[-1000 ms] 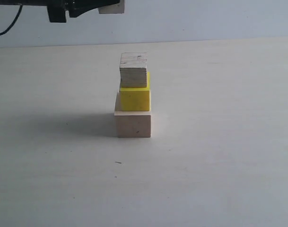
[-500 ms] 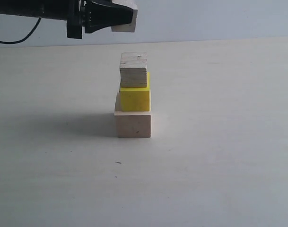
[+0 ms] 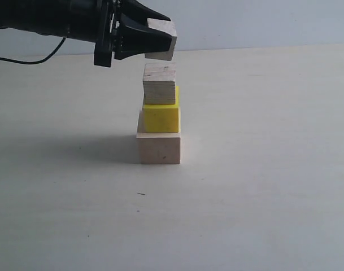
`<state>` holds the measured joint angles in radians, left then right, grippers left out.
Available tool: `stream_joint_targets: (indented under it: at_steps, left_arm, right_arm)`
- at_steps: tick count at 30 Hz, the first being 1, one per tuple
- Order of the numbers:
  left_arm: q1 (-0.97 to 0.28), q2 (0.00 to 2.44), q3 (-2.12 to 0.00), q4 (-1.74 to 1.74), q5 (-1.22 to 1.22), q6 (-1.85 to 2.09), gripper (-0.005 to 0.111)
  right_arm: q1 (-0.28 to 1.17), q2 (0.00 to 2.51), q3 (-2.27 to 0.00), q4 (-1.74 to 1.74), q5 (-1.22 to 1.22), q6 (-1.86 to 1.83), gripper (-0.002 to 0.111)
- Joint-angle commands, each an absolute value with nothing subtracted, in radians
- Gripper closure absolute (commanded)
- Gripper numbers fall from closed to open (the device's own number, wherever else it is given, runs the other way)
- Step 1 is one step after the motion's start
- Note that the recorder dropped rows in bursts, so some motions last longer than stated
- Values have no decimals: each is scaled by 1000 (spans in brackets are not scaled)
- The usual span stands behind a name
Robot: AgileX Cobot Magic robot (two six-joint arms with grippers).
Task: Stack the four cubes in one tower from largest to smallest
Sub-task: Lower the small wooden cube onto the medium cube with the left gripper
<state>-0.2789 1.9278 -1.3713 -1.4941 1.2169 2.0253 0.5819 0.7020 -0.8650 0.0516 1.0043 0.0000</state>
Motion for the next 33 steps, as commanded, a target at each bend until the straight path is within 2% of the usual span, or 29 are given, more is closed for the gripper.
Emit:
stream_joint_targets:
  at_steps: [1, 33]
  left_arm:
    - [-280, 1956, -1379, -1525, 1221, 2044, 107]
    - [-280, 1981, -1379, -1505, 1221, 2094, 107]
  right_arm:
    - [581, 697, -861, 54, 999, 0, 108]
    - [581, 697, -861, 54, 999, 0, 108]
